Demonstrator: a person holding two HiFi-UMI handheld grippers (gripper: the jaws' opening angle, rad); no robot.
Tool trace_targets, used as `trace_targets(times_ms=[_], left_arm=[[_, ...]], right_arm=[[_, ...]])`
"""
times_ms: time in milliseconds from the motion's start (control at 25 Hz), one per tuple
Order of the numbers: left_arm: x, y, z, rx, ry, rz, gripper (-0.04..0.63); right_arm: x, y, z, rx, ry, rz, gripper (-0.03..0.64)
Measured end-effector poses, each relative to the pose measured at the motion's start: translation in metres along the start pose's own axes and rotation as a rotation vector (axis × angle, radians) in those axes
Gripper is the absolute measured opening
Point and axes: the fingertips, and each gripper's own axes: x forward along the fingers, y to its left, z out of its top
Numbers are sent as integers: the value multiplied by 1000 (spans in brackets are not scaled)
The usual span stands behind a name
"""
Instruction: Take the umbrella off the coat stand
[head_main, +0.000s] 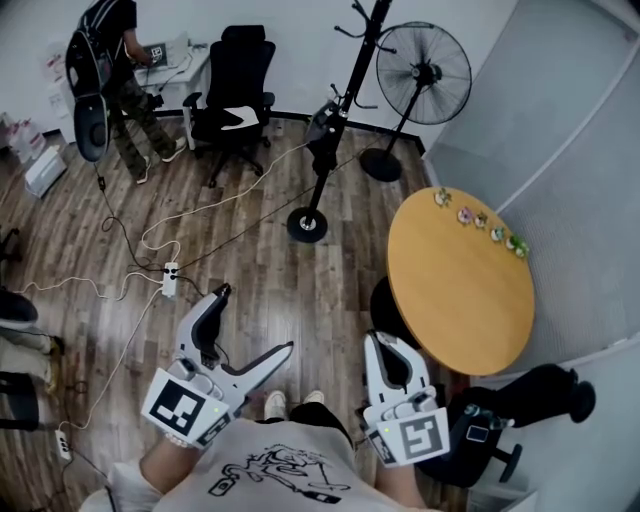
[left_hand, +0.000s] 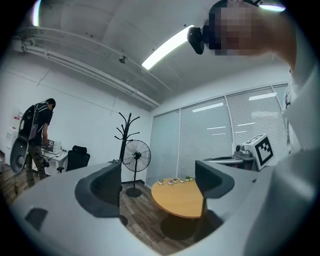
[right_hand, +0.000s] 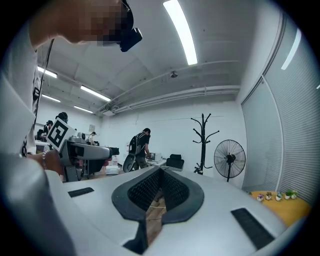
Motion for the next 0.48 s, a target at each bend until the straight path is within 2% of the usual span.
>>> trace_targets(times_ms=[480], left_arm=[[8, 8, 2, 0, -2, -1, 454]], right_arm=[[13, -4, 0, 3, -1, 8, 15]])
